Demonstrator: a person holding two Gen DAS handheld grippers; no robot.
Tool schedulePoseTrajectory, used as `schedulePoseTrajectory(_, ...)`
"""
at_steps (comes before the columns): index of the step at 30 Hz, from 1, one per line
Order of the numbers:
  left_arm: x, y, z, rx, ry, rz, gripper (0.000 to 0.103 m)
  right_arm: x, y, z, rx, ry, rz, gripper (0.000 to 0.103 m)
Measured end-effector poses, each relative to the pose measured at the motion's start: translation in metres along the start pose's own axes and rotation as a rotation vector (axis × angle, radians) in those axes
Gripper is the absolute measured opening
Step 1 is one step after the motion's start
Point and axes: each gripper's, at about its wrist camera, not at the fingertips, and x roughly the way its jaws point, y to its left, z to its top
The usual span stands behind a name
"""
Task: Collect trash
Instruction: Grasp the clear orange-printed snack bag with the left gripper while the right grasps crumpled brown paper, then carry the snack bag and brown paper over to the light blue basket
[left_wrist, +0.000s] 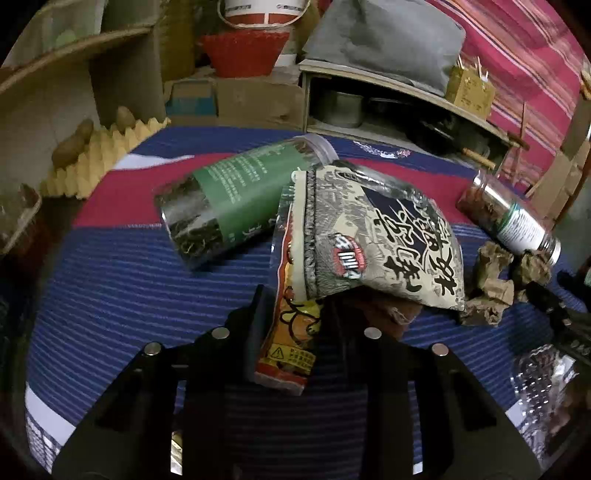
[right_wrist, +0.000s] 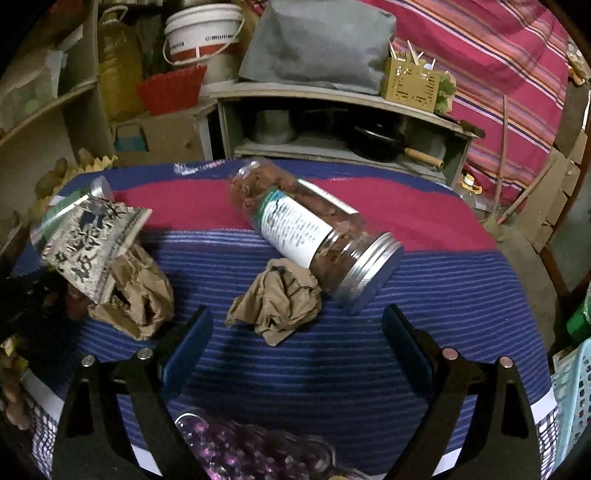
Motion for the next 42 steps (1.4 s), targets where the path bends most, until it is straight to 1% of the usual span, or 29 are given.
schedulePoseTrajectory(3, 0.0, -0.003, 0.0, 0.016, -0.007, 0.027, 0.037, 0.003, 0.001, 0.004, -0.002, 0.008, -0.01, 0.089)
schedulePoseTrajectory(4, 0.001, -0.004, -0.001, 0.026, -0.009, 0.046, 0.041, 0.003, 0.002, 0.005, -0.006, 0.006, -0.015, 0.085)
schedulePoseTrajectory(5, 0.002, -0.004, -0.001, 0.029, -0.011, 0.057, 0.047, 0.004, 0.002, 0.006, -0.01, 0.008, -0.017, 0.075)
schedulePoseTrajectory(7, 0.002, -0.002, 0.0, 0.023, -0.013, 0.074, 0.052, 0.004, 0.002, 0.006, -0.013, 0.009, -0.023, 0.075)
schedulePoseTrajectory(8, 0.003, 0.001, 0.0, 0.009, -0.009, 0.06, 0.052, 0.004, 0.001, 0.005, -0.01, 0.009, -0.02, 0.072)
schedulePoseTrajectory(9, 0.003, 0.003, 0.0, 0.0, -0.007, 0.05, 0.052, 0.004, 0.0, 0.004, -0.005, 0.007, -0.013, 0.066)
schedulePoseTrajectory(10, 0.004, 0.005, 0.001, -0.012, -0.003, 0.036, 0.052, 0.003, -0.002, 0.003, 0.001, 0.01, 0.006, 0.062)
schedulePoseTrajectory(12, 0.005, 0.008, 0.001, -0.023, 0.002, 0.015, 0.05, 0.002, -0.003, 0.003, -0.001, 0.013, 0.041, 0.04)
schedulePoseTrajectory(13, 0.004, 0.008, 0.0, -0.024, 0.006, -0.003, 0.043, -0.001, -0.003, 0.002, -0.01, 0.009, 0.032, 0.034)
schedulePoseTrajectory(14, 0.005, 0.008, 0.0, -0.023, 0.009, -0.019, 0.039, -0.003, -0.004, 0.001, -0.016, 0.002, 0.03, 0.034)
schedulePoseTrajectory(18, 0.004, 0.007, -0.001, -0.014, 0.017, -0.023, 0.038, -0.009, -0.01, -0.003, -0.015, -0.009, 0.057, 0.03)
schedulePoseTrajectory(20, 0.002, 0.007, -0.002, -0.006, 0.024, -0.031, 0.032, -0.013, -0.014, -0.007, -0.019, -0.018, 0.051, 0.03)
schedulePoseTrajectory(24, -0.001, 0.008, -0.007, -0.01, 0.052, -0.034, 0.03, -0.021, -0.027, -0.016, -0.012, -0.025, 0.051, 0.03)
schedulePoseTrajectory(27, -0.01, 0.006, -0.015, -0.031, 0.061, -0.054, 0.03, -0.026, -0.042, -0.023, 0.032, -0.033, 0.069, 0.03)
schedulePoseTrajectory(30, -0.019, 0.003, -0.016, -0.03, 0.037, -0.041, 0.03, -0.031, -0.048, -0.029, 0.048, -0.046, 0.078, 0.03)
schedulePoseTrajectory(35, -0.038, 0.004, -0.009, -0.046, -0.004, -0.018, 0.03, -0.046, -0.055, -0.036, 0.024, -0.078, 0.079, 0.03)
schedulePoseTrajectory(36, -0.043, 0.001, -0.008, -0.037, -0.015, 0.003, 0.03, -0.05, -0.057, -0.038, 0.023, -0.087, 0.08, 0.03)
schedulePoseTrajectory(38, -0.053, -0.004, -0.006, -0.023, -0.039, 0.021, 0.03, -0.058, -0.062, -0.041, 0.021, -0.099, 0.081, 0.03)
schedulePoseTrajectory(42, -0.08, -0.023, -0.001, -0.001, -0.108, 0.013, 0.03, -0.08, -0.075, -0.049, 0.005, -0.127, 0.069, 0.03)
